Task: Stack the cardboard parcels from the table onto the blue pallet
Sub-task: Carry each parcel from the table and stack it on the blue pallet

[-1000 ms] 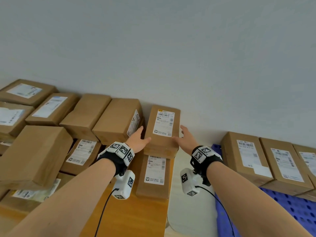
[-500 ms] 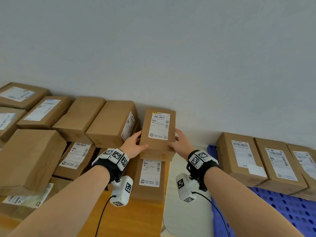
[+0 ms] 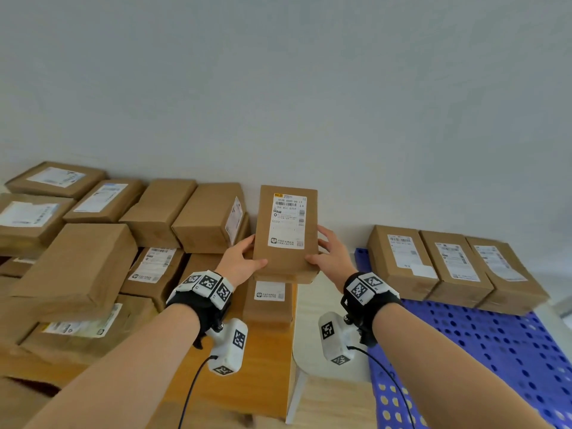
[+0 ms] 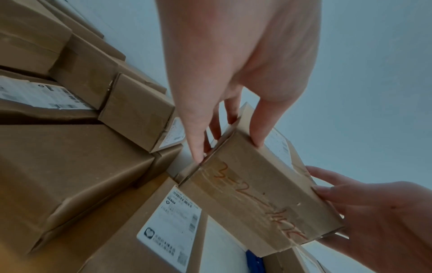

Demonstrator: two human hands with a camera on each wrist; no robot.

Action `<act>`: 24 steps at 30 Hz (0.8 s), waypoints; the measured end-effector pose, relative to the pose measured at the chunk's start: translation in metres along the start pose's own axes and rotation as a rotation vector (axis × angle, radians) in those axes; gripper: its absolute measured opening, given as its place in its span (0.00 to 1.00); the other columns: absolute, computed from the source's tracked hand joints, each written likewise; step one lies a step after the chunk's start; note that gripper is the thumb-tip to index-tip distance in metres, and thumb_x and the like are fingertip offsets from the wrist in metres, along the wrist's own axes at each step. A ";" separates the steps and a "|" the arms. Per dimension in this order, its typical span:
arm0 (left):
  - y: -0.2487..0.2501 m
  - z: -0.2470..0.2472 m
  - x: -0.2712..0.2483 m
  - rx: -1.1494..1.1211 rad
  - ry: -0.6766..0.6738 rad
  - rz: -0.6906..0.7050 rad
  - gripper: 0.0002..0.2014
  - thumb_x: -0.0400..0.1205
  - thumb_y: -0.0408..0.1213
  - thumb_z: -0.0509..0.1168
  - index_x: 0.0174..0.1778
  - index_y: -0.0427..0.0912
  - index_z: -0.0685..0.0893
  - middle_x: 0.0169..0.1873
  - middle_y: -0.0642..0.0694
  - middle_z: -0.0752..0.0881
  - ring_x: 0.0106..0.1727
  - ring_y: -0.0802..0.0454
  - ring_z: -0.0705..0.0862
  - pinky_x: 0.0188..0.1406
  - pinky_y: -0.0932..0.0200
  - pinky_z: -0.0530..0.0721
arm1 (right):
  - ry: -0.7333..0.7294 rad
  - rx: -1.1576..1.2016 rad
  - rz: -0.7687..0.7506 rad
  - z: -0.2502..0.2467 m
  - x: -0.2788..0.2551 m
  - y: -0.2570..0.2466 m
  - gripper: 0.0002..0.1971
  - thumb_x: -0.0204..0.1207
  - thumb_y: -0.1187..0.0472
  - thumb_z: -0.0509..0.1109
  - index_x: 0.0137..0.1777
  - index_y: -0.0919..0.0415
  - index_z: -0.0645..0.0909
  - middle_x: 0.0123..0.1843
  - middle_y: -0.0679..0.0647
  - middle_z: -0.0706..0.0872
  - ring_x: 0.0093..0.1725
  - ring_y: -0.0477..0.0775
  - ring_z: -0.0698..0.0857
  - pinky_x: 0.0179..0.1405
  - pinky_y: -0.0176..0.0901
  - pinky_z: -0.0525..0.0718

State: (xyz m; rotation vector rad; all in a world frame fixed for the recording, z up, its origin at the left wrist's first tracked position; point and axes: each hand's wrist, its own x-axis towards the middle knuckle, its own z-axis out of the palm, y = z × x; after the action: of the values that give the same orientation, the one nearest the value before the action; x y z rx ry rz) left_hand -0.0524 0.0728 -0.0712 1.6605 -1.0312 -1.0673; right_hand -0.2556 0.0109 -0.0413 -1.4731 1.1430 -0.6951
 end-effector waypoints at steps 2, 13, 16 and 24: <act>0.000 0.005 -0.025 -0.022 -0.017 0.020 0.36 0.75 0.29 0.72 0.77 0.53 0.68 0.67 0.49 0.80 0.66 0.49 0.80 0.67 0.44 0.79 | 0.025 -0.005 -0.007 -0.001 -0.027 0.001 0.38 0.74 0.76 0.67 0.80 0.52 0.60 0.72 0.56 0.74 0.65 0.46 0.74 0.36 0.27 0.80; -0.007 0.050 -0.144 -0.046 -0.117 0.115 0.35 0.77 0.27 0.71 0.78 0.49 0.67 0.69 0.48 0.78 0.68 0.47 0.79 0.66 0.45 0.80 | 0.187 -0.019 0.019 -0.020 -0.174 0.018 0.36 0.74 0.76 0.66 0.80 0.53 0.62 0.63 0.48 0.79 0.46 0.34 0.80 0.41 0.32 0.82; -0.007 0.067 -0.165 -0.093 -0.167 0.118 0.33 0.77 0.27 0.70 0.77 0.46 0.68 0.71 0.49 0.77 0.71 0.47 0.76 0.70 0.44 0.76 | 0.228 0.017 0.048 -0.033 -0.205 0.026 0.35 0.75 0.76 0.66 0.80 0.54 0.62 0.52 0.41 0.81 0.47 0.39 0.82 0.52 0.45 0.85; -0.007 0.129 -0.202 -0.141 -0.336 0.051 0.31 0.77 0.22 0.68 0.75 0.44 0.70 0.68 0.43 0.79 0.71 0.45 0.76 0.68 0.41 0.78 | 0.313 0.108 0.165 -0.077 -0.270 0.061 0.37 0.74 0.78 0.65 0.80 0.52 0.60 0.58 0.60 0.85 0.55 0.56 0.85 0.43 0.42 0.84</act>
State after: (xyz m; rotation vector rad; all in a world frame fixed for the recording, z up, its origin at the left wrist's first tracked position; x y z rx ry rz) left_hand -0.2304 0.2333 -0.0665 1.3626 -1.1744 -1.3827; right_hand -0.4392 0.2320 -0.0378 -1.1900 1.4241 -0.8774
